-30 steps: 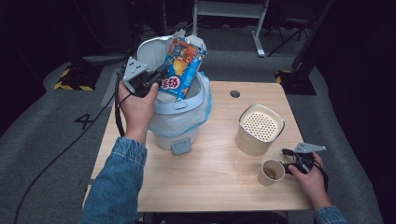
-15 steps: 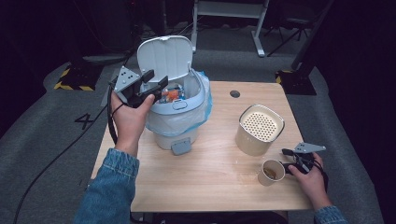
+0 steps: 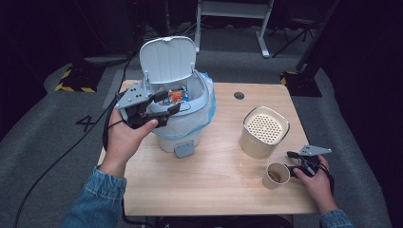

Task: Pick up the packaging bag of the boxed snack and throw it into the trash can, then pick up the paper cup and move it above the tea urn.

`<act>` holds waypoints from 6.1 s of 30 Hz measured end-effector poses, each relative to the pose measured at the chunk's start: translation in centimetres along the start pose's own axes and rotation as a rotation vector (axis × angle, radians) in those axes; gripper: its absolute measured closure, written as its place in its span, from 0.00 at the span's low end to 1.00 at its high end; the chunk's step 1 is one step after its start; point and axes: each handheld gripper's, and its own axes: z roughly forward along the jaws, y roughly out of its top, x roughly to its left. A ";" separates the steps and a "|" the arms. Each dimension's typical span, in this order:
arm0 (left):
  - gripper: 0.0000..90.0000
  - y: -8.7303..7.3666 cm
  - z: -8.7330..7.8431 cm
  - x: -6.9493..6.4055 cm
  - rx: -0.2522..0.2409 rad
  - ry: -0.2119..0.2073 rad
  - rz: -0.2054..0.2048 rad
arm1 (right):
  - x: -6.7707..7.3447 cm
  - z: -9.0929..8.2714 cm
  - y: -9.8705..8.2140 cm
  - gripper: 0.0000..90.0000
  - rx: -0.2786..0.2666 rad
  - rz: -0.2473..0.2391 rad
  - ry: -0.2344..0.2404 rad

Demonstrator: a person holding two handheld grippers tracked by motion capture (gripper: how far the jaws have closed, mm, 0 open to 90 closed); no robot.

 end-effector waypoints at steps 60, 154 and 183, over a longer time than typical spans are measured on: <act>0.44 -21.9 2.0 -0.2 0.531 -0.014 -0.077 | 5.1 -5.5 -0.8 0.18 -0.051 -0.128 0.227; 0.34 -22.1 2.6 -0.9 0.520 0.045 -0.047 | -1.0 -7.4 17.3 0.35 -0.316 -0.217 0.000; 0.34 -22.1 2.5 -1.0 0.519 0.054 -0.048 | -1.0 -3.6 18.6 0.37 -0.172 -0.545 -0.192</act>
